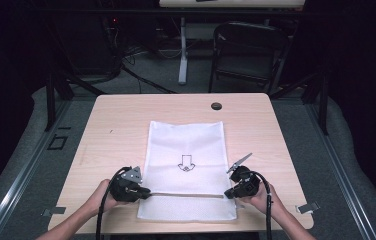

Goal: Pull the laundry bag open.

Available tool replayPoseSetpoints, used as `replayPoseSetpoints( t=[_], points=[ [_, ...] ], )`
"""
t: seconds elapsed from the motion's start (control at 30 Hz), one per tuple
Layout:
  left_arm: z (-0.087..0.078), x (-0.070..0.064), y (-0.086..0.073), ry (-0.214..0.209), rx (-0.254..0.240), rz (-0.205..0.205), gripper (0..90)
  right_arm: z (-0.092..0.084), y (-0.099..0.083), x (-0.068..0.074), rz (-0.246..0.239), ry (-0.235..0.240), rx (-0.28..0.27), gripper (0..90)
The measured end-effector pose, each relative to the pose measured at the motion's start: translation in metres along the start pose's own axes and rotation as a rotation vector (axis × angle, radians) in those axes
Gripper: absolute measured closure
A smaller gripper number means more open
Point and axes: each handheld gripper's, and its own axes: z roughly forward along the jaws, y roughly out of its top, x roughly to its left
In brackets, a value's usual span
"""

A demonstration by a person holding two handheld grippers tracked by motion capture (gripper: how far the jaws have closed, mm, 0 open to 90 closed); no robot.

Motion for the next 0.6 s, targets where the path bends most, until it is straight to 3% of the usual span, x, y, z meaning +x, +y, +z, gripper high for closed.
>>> replayPoseSetpoints(
  t=[0.13,0.2,0.37,0.53,0.6],
  points=[
    [-0.007,0.004,-0.012,0.003,-0.025,-0.042,82.0,0.000,0.000,-0.001,0.004,0.009,-0.005,90.0],
    [-0.005,-0.001,-0.012,0.015,-0.005,-0.021,82.0,0.000,0.000,-0.001,-0.004,0.004,0.006,90.0],
    [-0.006,-0.002,-0.014,0.013,-0.013,-0.023,82.0,0.000,0.000,-0.001,-0.006,0.006,0.005,90.0],
    [-0.006,-0.001,-0.015,0.006,-0.027,-0.046,81.8,0.000,0.000,0.000,-0.003,0.006,-0.006,90.0],
    [-0.007,0.001,-0.015,-0.003,-0.041,-0.060,81.3,0.000,-0.001,-0.003,0.016,0.041,-0.017,90.0]
  ],
)
